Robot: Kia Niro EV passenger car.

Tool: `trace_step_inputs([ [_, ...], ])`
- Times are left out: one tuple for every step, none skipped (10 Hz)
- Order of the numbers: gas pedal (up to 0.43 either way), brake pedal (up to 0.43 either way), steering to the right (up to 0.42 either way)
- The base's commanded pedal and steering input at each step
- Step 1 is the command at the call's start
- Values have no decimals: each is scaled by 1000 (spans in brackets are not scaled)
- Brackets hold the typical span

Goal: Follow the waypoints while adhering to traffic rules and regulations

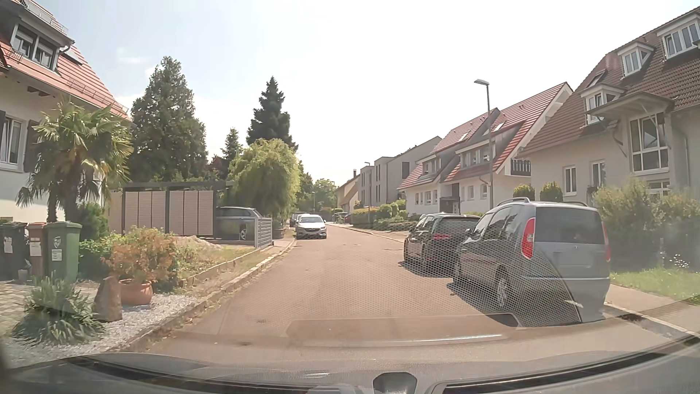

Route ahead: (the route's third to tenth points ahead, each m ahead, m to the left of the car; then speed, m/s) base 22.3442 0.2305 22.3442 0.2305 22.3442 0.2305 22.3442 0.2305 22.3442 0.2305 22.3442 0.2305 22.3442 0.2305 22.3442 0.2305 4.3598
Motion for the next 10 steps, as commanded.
trace_step_inputs([
  [8, 0, -38],
  [0, 0, -38],
  [0, 0, -38],
  [0, 0, -38],
  [0, 0, -39],
  [0, 0, -37],
  [0, 0, -35],
  [0, 0, -35],
  [0, 0, -34],
  [0, 6, -33],
])
